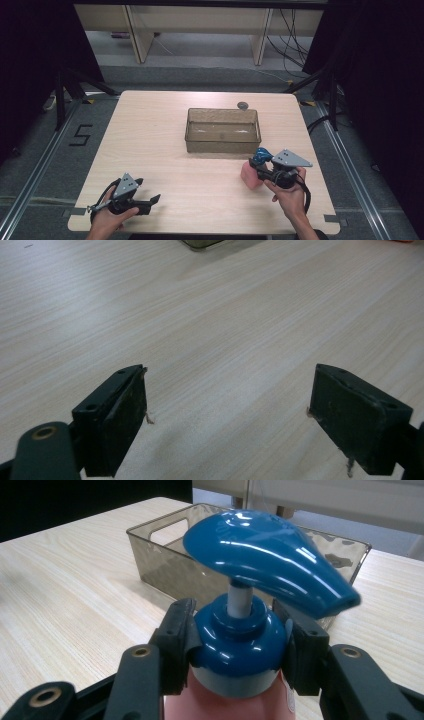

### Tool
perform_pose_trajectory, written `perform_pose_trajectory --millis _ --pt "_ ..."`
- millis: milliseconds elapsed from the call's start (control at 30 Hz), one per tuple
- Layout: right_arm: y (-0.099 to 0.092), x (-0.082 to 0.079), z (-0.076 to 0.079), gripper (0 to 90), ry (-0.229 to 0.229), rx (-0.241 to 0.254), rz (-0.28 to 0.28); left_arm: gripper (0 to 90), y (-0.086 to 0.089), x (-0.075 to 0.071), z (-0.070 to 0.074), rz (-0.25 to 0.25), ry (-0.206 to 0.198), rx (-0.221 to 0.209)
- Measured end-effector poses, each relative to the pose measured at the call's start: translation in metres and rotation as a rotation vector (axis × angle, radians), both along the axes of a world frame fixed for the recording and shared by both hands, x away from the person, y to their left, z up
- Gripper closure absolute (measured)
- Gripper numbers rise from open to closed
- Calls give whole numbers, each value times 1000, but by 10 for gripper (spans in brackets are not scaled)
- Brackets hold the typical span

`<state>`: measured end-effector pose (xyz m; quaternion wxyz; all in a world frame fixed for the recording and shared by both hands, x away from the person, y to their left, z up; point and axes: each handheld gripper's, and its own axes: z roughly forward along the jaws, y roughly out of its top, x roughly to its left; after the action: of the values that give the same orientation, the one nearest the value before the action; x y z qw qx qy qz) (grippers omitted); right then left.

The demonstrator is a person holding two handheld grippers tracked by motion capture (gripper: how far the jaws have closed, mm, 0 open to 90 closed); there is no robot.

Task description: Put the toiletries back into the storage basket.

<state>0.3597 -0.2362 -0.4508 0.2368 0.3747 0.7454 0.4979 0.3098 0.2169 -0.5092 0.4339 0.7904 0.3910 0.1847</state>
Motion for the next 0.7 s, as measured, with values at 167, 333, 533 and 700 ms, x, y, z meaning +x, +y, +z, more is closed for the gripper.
perform_pose_trajectory --millis 167,333,533,700 --pt "-1 0 1 536 6 -5 3 148 1 1 0 -3 -4 8" --pt "-1 0 2 536 1 -7 3 148 1 0 1 -3 6 11" --pt "0 -1 5 537 -4 12 8 148 1 0 1 -4 3 13" --pt "-1 -1 7 536 -6 4 -3 149 1 0 1 -2 1 12"
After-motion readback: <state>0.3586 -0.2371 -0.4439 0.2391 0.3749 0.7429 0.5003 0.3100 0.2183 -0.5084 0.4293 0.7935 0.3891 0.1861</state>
